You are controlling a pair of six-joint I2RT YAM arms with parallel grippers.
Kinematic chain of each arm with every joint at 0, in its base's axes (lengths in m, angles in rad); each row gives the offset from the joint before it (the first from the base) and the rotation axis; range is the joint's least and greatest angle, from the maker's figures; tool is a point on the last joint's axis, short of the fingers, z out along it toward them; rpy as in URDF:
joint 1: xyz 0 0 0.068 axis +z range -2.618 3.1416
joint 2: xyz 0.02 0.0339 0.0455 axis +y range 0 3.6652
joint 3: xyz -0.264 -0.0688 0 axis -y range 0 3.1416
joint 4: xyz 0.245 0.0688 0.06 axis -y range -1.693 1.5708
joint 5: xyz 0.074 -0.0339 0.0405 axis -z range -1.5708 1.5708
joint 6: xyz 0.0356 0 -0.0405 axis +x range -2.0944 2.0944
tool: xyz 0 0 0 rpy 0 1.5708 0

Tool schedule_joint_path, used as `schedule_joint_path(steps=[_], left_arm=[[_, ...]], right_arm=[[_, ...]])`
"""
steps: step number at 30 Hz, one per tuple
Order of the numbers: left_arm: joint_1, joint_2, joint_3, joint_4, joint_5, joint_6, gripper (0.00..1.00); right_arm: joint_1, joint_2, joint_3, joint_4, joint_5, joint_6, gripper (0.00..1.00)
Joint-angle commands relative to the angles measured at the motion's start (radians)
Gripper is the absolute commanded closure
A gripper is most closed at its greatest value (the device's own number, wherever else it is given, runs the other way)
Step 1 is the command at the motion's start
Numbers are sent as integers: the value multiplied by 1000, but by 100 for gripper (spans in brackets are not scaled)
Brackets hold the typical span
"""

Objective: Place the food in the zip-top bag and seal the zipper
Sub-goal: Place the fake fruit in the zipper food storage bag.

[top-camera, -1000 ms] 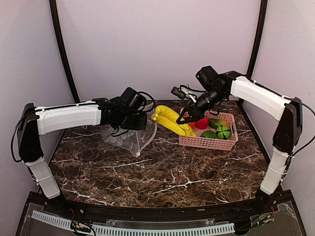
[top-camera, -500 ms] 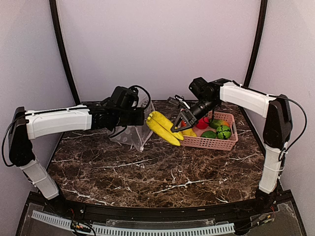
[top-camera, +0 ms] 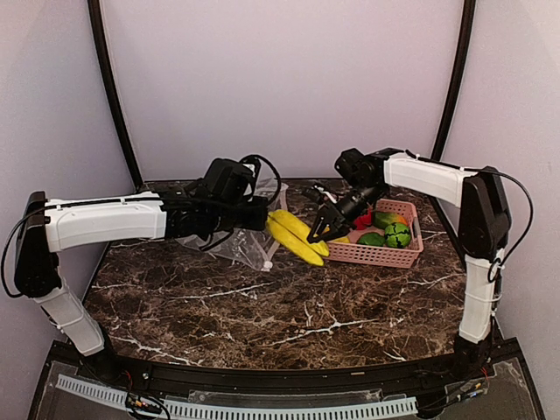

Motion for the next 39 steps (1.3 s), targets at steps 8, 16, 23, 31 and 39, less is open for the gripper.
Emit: schedule_joint_path(steps=[8, 16, 23, 31, 39], left_arm=[[-81, 113, 151, -101, 0, -12, 99], [-81, 194, 197, -156, -16, -96, 99], [-81, 204, 227, -241, -110, -147, 99], [-82, 209, 217, -232, -68, -167, 99], [-64, 162, 175, -224, -76, -207, 99]], right_arm=[[-14, 7, 19, 27, 248, 94, 100], [43, -55, 31, 40, 242, 58, 96], [78, -101, 14, 40, 193, 26, 89], [122, -40, 140, 31, 173, 41, 74], [119, -63, 154, 9, 51, 1, 40]])
